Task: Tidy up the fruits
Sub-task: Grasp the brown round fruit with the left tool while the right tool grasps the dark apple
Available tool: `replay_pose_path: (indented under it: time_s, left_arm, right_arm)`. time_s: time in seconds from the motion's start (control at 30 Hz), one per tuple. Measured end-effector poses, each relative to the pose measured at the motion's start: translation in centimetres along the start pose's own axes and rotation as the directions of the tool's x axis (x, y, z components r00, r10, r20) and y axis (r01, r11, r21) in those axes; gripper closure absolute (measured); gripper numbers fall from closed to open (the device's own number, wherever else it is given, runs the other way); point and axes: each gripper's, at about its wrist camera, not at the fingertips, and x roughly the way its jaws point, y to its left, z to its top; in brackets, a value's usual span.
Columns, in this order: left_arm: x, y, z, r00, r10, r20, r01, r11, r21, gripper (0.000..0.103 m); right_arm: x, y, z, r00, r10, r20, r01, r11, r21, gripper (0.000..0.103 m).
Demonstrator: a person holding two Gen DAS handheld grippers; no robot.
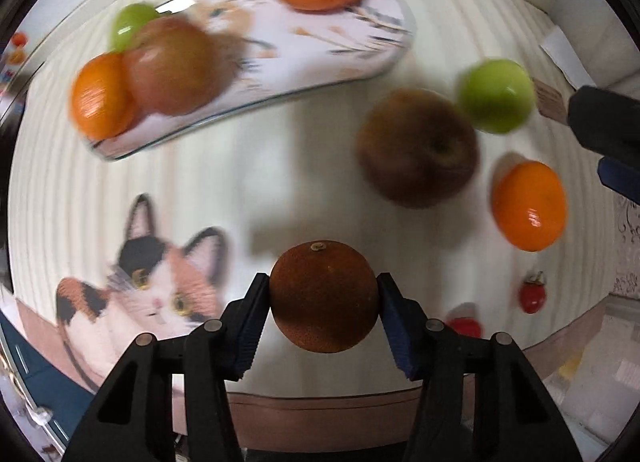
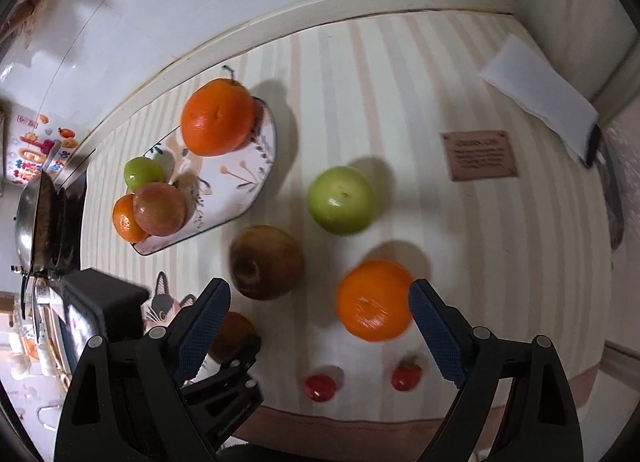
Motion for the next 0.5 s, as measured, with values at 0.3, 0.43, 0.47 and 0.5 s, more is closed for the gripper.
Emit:
replay_pose_path:
  time_s: [0.3, 0.43, 0.47, 0.5]
  left_arm:
    - [-0.8, 8.1, -0.1, 0.999, 0.040, -0.012, -0.042, 0.980, -0.193, 0.052]
    - [0.1, 10.1, -0.2, 0.999, 0.005, -0.041, -0.015, 0.969, -0.246, 0.052]
    - [0.2, 10.2, -0.2, 0.999, 0.005, -0.038, -0.014, 0.968, -0.252, 0.052]
    - [0.2, 10.1, -0.2, 0.999, 0.008, -0.032, -0.016, 0.968, -0.251, 0.052]
  right_arm:
    - [6.5, 4.9, 0.9, 0.994, -0.039, -0.104, 0.023, 0.989, -0.146, 0.012]
    - [9.3, 6.1, 0.5, 0.985, -0.088, -0.148, 0.057, 0.979, -0.198, 0.021]
    - [10.0, 6.3, 0.3, 0.983, -0.096, -0.155, 0.063, 0.977, -0.204, 0.028]
    - [10.4, 6.4, 0.3, 0.982, -0.107, -0.155, 0.073, 0.974, -0.212, 0.032]
